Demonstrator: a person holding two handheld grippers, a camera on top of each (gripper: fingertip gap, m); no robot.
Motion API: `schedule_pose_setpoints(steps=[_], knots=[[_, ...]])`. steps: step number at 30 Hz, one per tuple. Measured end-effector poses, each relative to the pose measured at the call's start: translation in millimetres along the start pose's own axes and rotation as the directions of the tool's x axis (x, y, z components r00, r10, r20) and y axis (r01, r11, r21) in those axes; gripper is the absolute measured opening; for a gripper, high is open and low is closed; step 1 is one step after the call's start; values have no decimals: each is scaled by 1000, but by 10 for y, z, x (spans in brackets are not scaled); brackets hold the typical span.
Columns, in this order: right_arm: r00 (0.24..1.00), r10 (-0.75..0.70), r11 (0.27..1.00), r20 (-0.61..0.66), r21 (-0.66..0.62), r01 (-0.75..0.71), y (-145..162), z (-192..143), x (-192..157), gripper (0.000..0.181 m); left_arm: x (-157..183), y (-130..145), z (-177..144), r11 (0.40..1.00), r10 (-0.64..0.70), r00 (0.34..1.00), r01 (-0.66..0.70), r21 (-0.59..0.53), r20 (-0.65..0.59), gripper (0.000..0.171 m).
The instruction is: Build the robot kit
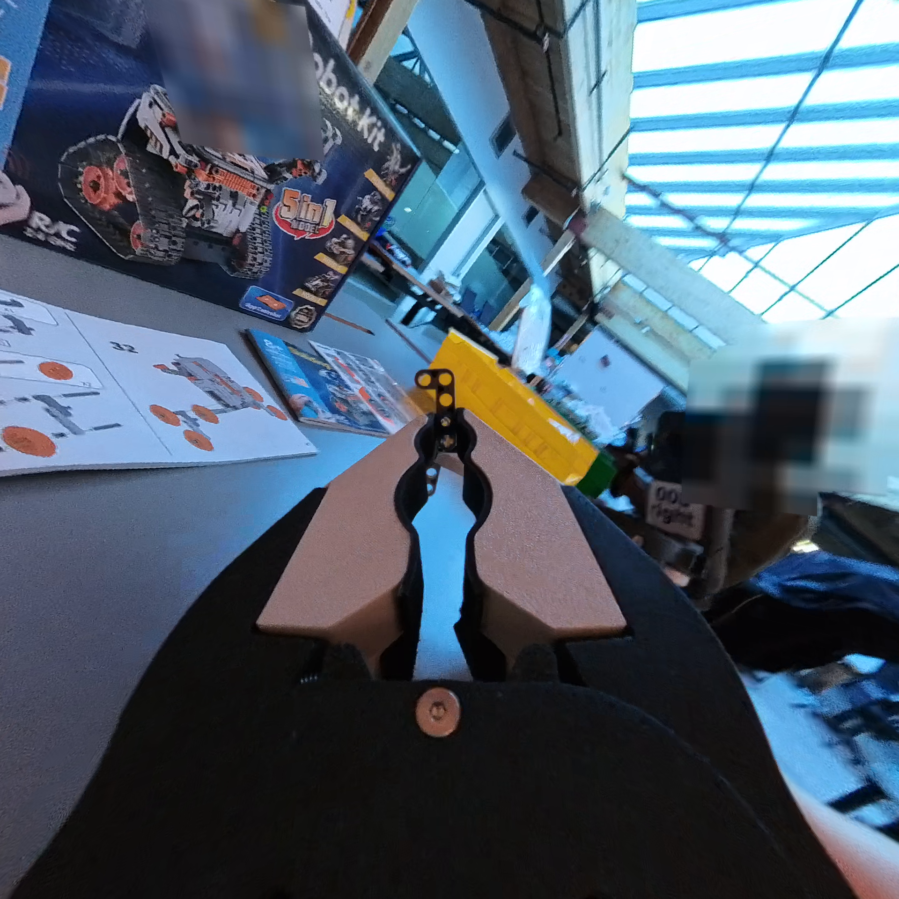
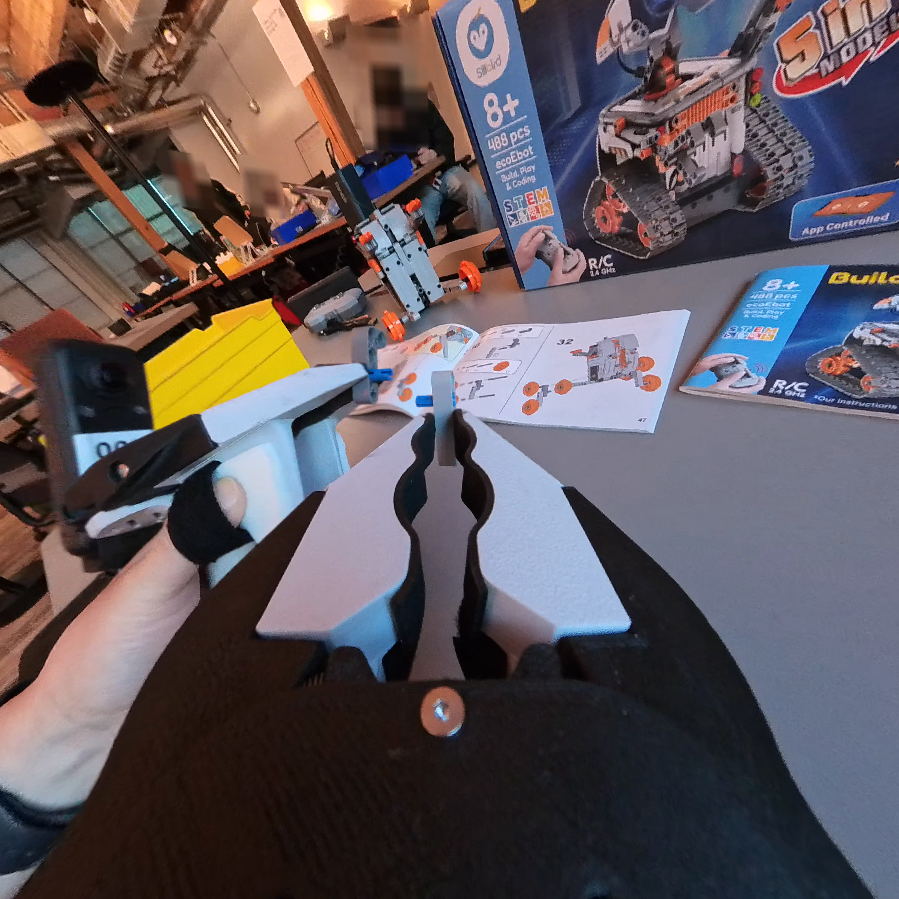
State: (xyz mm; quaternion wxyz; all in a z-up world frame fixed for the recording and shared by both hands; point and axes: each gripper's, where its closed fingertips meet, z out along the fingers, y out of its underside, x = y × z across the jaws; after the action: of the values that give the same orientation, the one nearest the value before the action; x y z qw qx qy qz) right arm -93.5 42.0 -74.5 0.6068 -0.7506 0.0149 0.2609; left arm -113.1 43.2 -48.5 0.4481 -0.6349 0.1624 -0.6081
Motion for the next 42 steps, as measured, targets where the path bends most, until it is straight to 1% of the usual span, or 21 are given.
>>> schedule_pose_setpoints(steps=[2, 4, 6, 7, 9, 15, 20, 25, 28, 31, 33, 36, 39, 42], knots=[[1000, -28, 999, 5, 31, 28, -50, -36, -38, 6, 51, -53, -28, 992, -119, 989, 122, 30, -89, 4], [997, -82, 995, 8, 56, 81, -97, -76, -93, 7, 98, -106, -52, 972, -218, 960, 229, 45, -173, 4], [988, -135, 986, 72, 112, 127, -176, -138, -250, 6, 127, -131, -63, 960, -259, 941, 275, 47, -218, 4], [986, -153, 982, 59, 119, 145, -188, -160, -254, 6, 144, -126, -58, 959, -265, 937, 281, 40, -229, 4], [983, -177, 978, 49, 123, 170, -193, -172, -262, 6, 177, -109, -42, 965, -247, 940, 261, 29, -234, 4], [985, -160, 983, 65, 105, 153, -164, -136, -266, 6, 204, -95, -24, 975, -210, 950, 220, 22, -230, 4], [987, -152, 984, 52, 98, 147, -156, -132, -248, 6, 207, -58, -2, 983, -176, 962, 182, 11, -211, 4], [991, -128, 988, 43, 87, 124, -141, -104, -207, 7, 196, -11, 26, 996, -86, 984, 88, 5, -155, 4], [992, -107, 994, 62, 43, 104, -67, -43, -209, 6, 230, 17, 50, 1000, -15, 990, 14, -5, -138, 4], [989, -137, 990, 51, 25, 136, -37, -27, -223, 6, 244, 62, 77, 995, 97, 990, -100, -24, -98, 4], [988, -151, 988, 35, 26, 150, -38, -37, -217, 7, 258, 71, 72, 988, 146, 986, -149, -28, -81, 4], [991, -136, 991, 17, 22, 135, -35, -46, -170, 6, 280, 23, 40, 987, 162, 984, -163, -2, -80, 4], [996, -90, 995, 11, 42, 89, -69, -64, -109, 6, 214, -49, -4, 990, 140, 989, -138, 33, -52, 4], [998, -70, 995, 9, 71, 69, -116, -91, -81, 6, 179, -50, -5, 991, 130, 991, -129, 32, -38, 4]])
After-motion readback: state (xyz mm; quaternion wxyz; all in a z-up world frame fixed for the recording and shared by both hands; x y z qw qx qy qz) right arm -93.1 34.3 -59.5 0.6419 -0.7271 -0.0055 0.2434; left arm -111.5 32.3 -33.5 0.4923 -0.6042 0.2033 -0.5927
